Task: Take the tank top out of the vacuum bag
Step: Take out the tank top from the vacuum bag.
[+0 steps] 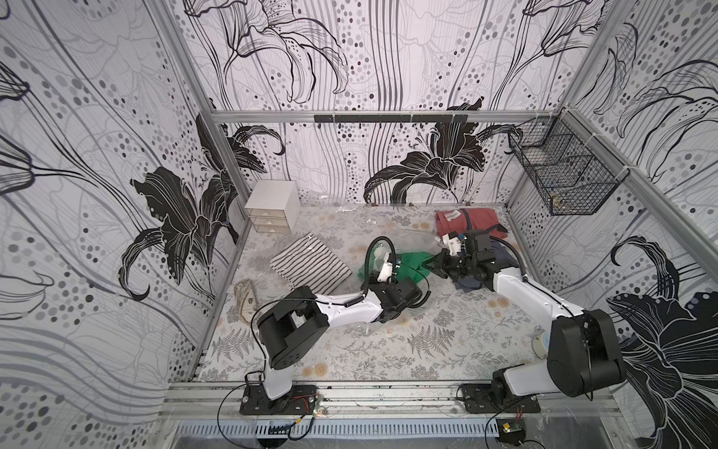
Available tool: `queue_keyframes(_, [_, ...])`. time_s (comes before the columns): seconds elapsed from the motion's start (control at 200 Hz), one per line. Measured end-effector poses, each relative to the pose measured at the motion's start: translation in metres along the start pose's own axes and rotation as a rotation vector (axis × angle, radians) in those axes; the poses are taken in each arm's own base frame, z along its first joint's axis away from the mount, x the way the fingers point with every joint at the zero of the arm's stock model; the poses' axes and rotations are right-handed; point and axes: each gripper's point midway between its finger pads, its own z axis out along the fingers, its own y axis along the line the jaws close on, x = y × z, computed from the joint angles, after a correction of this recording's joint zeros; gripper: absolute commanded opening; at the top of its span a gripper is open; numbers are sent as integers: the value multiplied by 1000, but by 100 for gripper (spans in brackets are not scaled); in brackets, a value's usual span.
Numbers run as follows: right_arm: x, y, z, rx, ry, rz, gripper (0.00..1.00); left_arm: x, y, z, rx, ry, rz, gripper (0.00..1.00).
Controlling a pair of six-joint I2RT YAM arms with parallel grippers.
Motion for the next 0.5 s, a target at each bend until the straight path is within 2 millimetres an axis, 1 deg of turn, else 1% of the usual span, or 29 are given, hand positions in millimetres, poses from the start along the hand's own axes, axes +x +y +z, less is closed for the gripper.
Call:
queue_keyframes(0.105, [-3, -8, -14, 33, -1, 6, 0, 1, 3, 3, -7, 7, -2, 0])
queue_keyframes(0.305, [0, -21, -33, 102, 40, 1, 0, 2, 13, 14, -28, 28, -21, 0])
queue_keyframes(0.406, [3, -31, -48, 159, 43, 1, 0, 4, 14, 16, -28, 36, -22, 0])
queue_keyframes(0.496, [4, -35, -61, 203, 32, -8, 0, 5, 14, 17, -24, 42, -21, 0])
